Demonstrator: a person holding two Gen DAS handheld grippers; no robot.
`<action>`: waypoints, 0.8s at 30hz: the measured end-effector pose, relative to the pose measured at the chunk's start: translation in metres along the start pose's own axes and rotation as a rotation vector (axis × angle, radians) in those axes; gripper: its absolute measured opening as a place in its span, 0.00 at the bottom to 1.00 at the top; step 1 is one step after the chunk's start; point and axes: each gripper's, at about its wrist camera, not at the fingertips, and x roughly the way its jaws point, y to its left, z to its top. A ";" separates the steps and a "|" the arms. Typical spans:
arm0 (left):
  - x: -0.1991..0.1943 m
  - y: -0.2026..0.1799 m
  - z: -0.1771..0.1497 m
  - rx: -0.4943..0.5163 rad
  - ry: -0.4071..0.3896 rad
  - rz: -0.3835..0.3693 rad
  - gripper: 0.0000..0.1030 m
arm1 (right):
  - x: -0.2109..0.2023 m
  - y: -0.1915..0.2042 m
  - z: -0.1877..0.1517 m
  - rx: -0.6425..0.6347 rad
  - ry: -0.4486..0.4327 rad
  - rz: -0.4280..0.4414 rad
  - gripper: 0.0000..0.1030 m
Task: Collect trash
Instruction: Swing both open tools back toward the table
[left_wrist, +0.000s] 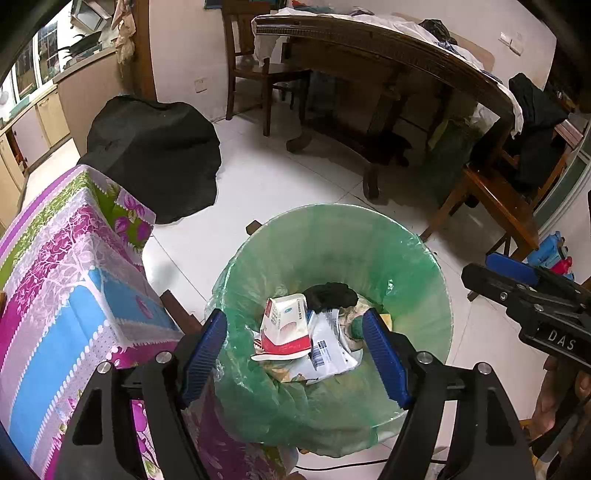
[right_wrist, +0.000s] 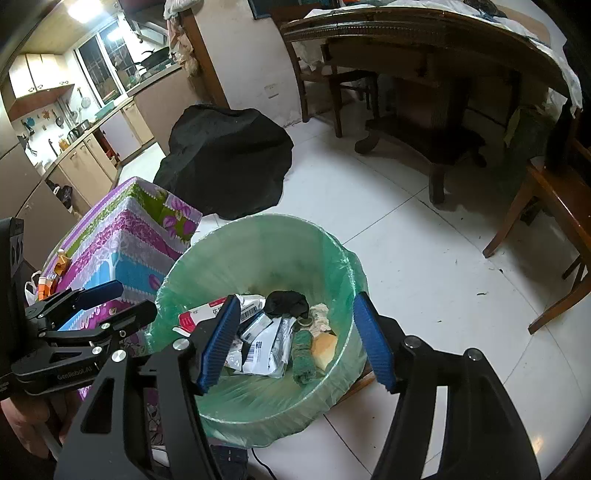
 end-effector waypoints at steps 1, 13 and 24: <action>-0.001 0.000 0.000 0.000 0.000 0.001 0.74 | -0.001 0.001 -0.001 0.001 -0.002 0.000 0.60; -0.023 0.004 -0.006 0.003 -0.027 0.010 0.76 | -0.032 0.018 -0.003 -0.032 -0.094 -0.033 0.69; -0.081 0.027 -0.041 0.048 -0.118 0.059 0.76 | -0.092 0.067 -0.034 -0.105 -0.298 0.020 0.77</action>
